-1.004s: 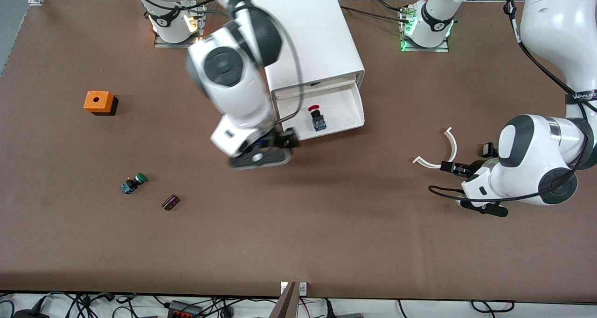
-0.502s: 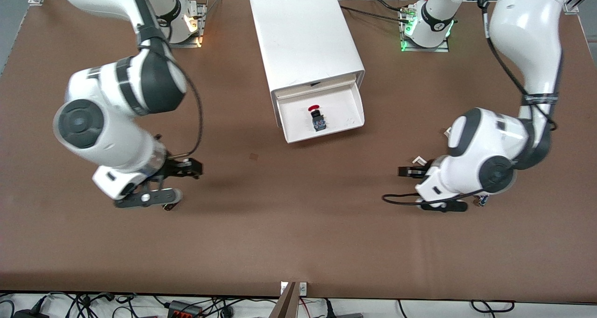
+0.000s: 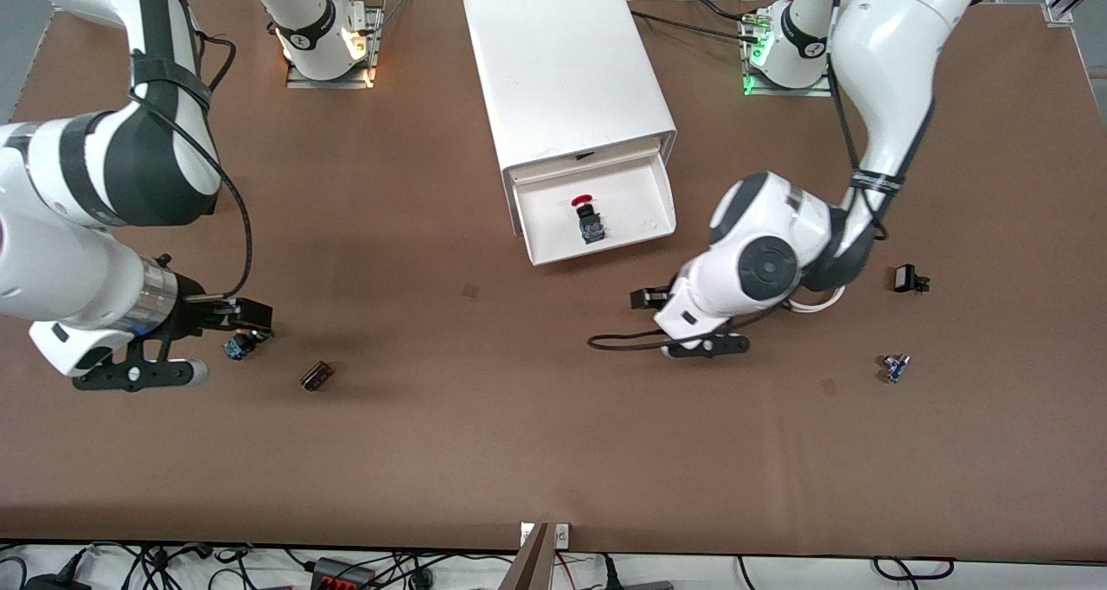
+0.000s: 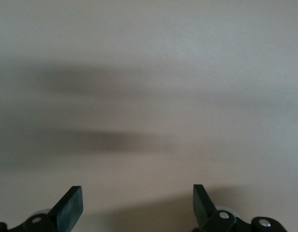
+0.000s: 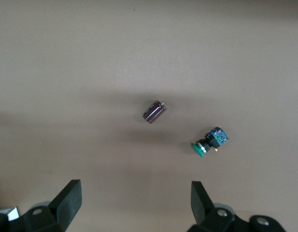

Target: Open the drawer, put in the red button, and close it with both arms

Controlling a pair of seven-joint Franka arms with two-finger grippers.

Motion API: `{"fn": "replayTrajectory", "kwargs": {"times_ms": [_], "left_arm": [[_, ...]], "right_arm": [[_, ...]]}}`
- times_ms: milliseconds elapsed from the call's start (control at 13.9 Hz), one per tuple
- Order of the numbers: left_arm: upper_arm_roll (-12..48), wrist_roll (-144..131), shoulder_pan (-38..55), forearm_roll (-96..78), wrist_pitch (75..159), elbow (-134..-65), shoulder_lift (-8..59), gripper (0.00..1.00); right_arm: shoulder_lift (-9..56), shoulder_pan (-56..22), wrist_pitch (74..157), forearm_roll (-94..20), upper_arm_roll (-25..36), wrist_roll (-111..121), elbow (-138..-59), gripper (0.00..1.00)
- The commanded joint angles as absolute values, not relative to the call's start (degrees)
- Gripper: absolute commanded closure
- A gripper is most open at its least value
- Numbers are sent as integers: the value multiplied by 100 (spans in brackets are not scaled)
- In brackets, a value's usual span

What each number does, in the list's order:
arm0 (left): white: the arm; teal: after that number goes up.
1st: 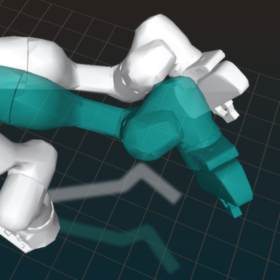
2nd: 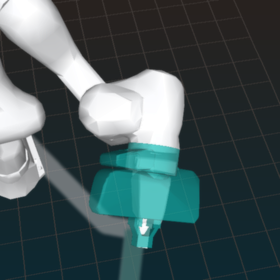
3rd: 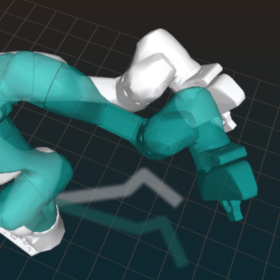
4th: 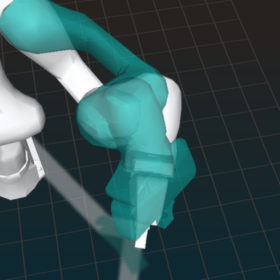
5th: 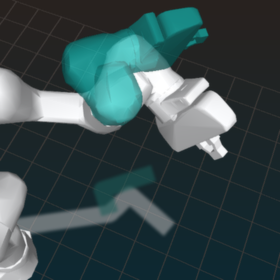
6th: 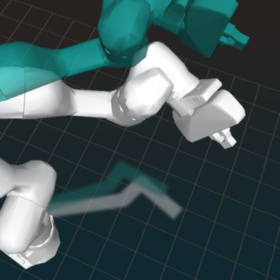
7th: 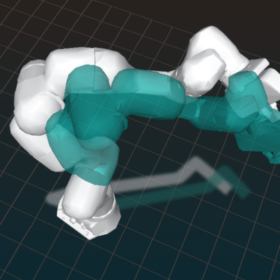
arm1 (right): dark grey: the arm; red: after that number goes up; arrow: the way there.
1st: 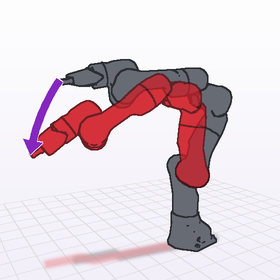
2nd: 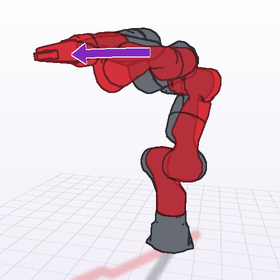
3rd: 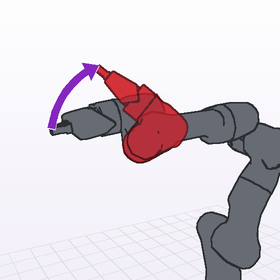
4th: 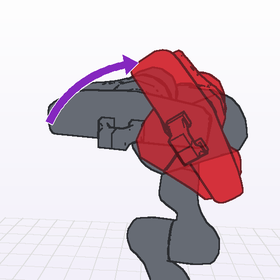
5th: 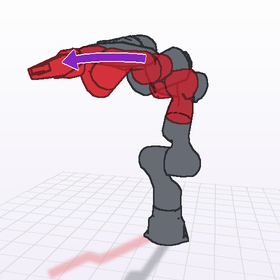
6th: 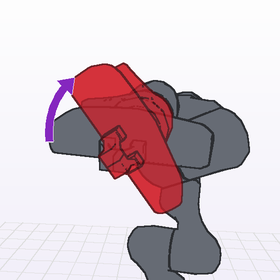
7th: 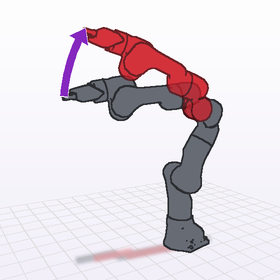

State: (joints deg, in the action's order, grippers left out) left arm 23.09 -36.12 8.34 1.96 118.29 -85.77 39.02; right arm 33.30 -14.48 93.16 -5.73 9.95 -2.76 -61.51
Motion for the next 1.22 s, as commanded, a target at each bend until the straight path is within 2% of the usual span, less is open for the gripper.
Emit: {"fn": "replayTrajectory", "kwargs": {"times_ms": [0,215,574,861,1148], "left_arm": [[2355,-4069,1097,167,11945,-8719,3823,0],[2512,-4359,1178,167,11936,-8929,3744,0],[2979,-4868,1107,167,11936,-9499,3525,0],[3190,-5044,1072,167,11883,-9983,3244,0],[3752,-5185,757,158,11514,-10037,3208,0]], "right_arm": [[2892,-1389,9203,-527,949,-159,-6399,0],[2638,-1231,8833,-475,958,-193,-6459,0],[2084,-871,9035,-501,870,-167,-6995,0],[1732,-107,9149,-466,404,280,-7374,0],[1556,88,9132,-422,413,501,-7629,0]]}}
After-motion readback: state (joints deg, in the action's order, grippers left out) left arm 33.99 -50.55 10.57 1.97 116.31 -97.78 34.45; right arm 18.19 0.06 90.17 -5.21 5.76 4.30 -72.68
